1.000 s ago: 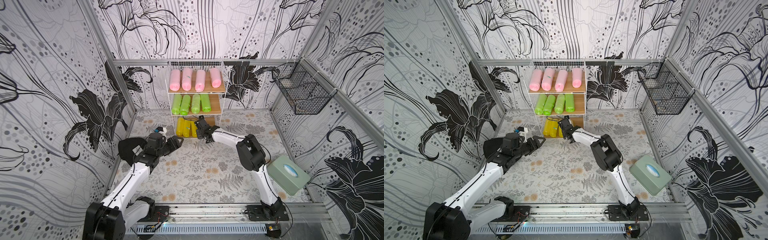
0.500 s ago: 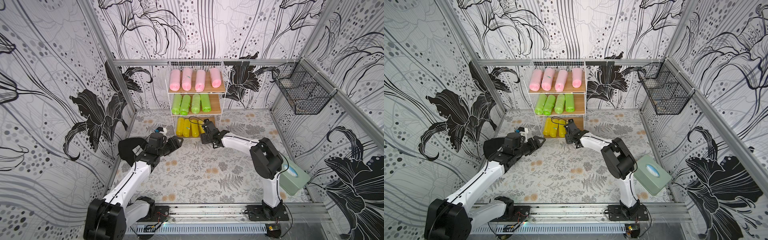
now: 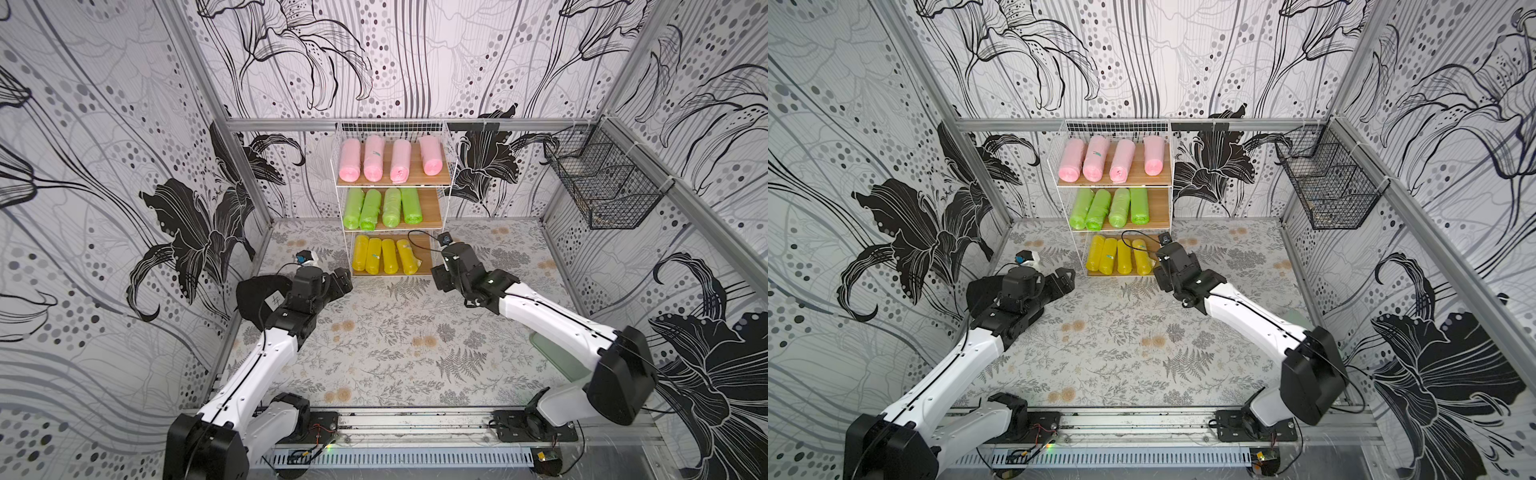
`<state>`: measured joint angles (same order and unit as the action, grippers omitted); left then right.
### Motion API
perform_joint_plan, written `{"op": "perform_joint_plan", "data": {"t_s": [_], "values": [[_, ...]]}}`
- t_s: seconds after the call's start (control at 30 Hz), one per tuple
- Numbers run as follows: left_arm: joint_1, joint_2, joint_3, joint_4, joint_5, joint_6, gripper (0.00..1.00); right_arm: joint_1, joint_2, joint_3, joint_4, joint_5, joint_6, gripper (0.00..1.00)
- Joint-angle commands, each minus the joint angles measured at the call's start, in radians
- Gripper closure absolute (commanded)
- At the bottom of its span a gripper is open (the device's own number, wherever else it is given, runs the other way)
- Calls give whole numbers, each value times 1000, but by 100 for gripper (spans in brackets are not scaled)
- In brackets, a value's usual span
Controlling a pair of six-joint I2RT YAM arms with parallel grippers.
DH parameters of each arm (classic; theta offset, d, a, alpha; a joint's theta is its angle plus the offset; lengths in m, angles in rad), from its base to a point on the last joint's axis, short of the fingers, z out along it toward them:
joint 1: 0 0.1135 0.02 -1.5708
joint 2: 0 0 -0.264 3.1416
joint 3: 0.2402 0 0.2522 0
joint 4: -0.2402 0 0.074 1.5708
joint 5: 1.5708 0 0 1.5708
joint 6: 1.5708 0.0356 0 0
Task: Sort the rolls of trash bags by color and place them on the shelf
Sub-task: Reset both arms
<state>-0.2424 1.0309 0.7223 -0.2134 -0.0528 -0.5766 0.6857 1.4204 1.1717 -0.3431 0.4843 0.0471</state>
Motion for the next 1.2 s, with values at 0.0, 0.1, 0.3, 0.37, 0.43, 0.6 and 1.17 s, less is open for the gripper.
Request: {"op": "perform_joint_plan", "data": {"t_s": [0.0,0.1,0.3,0.37,0.43,0.6,1.17], "values": [[-7,-24,-4,60,-171,70,4,-1,-81,-60,-26,207,-89,16],[-7,-28,-34,135,-282,144,0,-7,-136,-132,46,355,-139,11],[-3,-7,-82,273,-547,303,1,-109,-181,-256,138,431,-98,0],[6,-2,-127,369,-583,357,1,-156,-186,-298,172,427,-65,0],[30,10,-177,477,-574,406,1,-201,-187,-358,248,417,-56,0],[177,133,-268,697,-330,468,1,-328,-143,-514,482,311,-51,0],[327,425,-462,1254,-48,463,1,-410,23,-788,1149,25,-170,0]]}}
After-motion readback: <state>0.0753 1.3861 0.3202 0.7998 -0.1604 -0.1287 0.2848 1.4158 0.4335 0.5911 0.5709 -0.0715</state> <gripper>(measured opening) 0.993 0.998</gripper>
